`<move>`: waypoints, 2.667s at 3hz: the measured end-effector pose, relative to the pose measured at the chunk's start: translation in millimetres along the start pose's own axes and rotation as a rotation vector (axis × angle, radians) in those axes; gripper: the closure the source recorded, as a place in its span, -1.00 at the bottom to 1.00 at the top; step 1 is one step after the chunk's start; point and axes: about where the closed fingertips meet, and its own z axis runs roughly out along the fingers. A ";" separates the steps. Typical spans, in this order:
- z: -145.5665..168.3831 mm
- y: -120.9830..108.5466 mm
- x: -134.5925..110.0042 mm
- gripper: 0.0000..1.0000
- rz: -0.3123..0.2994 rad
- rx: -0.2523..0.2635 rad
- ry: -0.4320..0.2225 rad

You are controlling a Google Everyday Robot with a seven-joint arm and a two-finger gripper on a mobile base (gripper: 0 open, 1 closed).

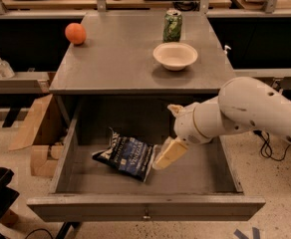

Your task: Pick blue chip bag from top drawer and place on counter

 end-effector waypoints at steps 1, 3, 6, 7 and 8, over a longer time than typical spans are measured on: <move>25.3 12.5 -9.6 -1.00 -0.020 -0.048 -0.035; 99.3 -7.0 -8.9 -1.00 -0.015 -0.086 -0.086; 212.3 46.9 -1.3 -0.02 0.003 -0.233 -0.043; 214.6 49.3 -4.0 0.44 0.003 -0.239 -0.043; 212.5 48.7 -5.8 0.90 0.003 -0.239 -0.043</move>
Offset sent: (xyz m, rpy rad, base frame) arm 0.0650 0.0676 -0.0619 0.0723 -0.0047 0.1073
